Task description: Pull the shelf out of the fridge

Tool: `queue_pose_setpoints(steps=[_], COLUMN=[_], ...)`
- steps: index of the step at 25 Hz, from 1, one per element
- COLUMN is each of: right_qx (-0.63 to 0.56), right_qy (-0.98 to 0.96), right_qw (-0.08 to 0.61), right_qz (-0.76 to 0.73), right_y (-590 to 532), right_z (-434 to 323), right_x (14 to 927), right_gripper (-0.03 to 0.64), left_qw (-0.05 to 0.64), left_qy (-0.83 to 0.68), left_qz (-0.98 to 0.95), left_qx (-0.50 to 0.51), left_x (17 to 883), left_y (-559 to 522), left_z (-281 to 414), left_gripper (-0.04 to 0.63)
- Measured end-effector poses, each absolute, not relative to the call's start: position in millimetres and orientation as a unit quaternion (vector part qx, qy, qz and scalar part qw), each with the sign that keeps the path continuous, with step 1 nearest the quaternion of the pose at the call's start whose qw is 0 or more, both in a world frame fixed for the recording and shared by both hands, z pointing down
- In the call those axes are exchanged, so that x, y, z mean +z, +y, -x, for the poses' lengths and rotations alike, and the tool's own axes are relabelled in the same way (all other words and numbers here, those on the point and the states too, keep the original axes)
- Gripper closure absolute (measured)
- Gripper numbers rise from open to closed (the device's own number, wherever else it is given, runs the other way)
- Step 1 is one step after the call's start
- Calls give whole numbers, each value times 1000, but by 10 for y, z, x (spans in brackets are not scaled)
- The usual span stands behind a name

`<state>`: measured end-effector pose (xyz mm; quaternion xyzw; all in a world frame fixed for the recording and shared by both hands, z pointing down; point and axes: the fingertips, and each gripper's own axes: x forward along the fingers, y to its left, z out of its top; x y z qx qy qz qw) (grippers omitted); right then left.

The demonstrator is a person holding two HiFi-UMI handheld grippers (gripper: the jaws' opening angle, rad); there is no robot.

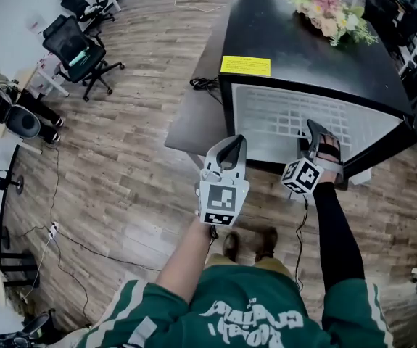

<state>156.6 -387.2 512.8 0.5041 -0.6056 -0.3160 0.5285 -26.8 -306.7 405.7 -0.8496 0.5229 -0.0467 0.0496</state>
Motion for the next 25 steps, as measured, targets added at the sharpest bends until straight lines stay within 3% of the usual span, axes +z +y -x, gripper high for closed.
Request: queue_pose_setpoints(steps=[15, 19, 25], right_qx=[-352, -384, -410], right_qy=[-564, -543, -532], right_qw=[561, 551, 540], right_qz=[-493, -505, -506], right_y=[-4259, -4289, -4289], right_z=[-1549, -1519, -1501], right_x=[5241, 5217, 5187], right_gripper=[449, 566, 575], left_qw=[41, 38, 38], left_qy=[529, 528, 528], left_qz=[846, 847, 847], left_qx=[-53, -53, -53], left_x=[4124, 4144, 4169], left_y=[-3127, -3147, -3166], left_z=[413, 407, 394], left_gripper=[580, 581, 581])
